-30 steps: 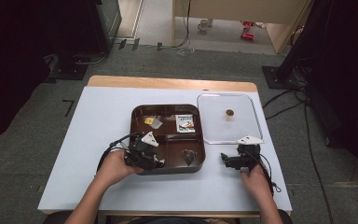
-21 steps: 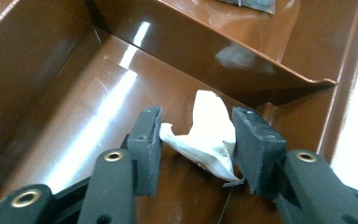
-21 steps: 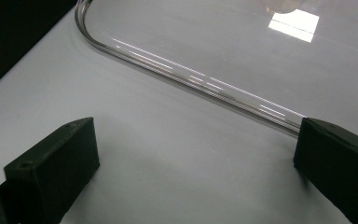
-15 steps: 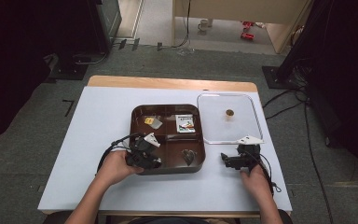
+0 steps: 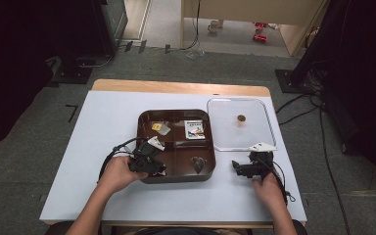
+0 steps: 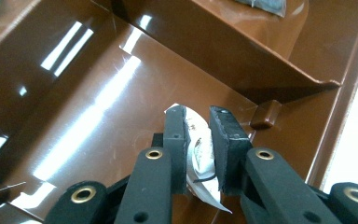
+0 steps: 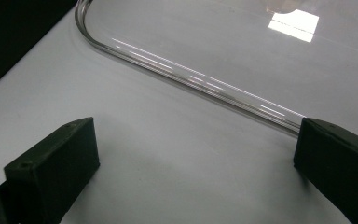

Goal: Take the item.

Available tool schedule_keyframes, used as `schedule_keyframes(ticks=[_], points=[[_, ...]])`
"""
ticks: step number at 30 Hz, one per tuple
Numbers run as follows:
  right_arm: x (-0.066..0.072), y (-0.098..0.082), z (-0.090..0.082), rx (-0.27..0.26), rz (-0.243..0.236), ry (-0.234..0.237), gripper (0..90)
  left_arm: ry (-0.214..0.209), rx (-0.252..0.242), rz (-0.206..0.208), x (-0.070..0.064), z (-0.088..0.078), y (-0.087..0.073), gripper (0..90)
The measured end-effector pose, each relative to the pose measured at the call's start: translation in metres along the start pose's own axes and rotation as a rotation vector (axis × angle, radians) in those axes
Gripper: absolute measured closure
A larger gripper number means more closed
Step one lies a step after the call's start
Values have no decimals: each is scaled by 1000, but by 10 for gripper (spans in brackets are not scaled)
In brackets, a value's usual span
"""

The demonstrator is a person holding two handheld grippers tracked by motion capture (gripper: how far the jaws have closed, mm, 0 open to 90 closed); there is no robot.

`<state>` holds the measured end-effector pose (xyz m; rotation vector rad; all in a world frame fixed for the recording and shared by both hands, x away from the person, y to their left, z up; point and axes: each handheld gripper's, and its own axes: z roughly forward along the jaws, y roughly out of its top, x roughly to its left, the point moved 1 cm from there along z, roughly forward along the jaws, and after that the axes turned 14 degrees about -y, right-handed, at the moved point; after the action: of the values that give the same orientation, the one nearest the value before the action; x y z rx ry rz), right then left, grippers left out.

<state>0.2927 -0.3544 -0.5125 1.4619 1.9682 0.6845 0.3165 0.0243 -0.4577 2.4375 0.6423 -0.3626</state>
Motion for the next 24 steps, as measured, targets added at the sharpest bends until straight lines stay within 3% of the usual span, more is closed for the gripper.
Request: schedule_keyframes(ticks=[24], points=[[0, 0, 0, 0, 2, 1, 0, 42, -114, -19, 8, -30, -7, 781]])
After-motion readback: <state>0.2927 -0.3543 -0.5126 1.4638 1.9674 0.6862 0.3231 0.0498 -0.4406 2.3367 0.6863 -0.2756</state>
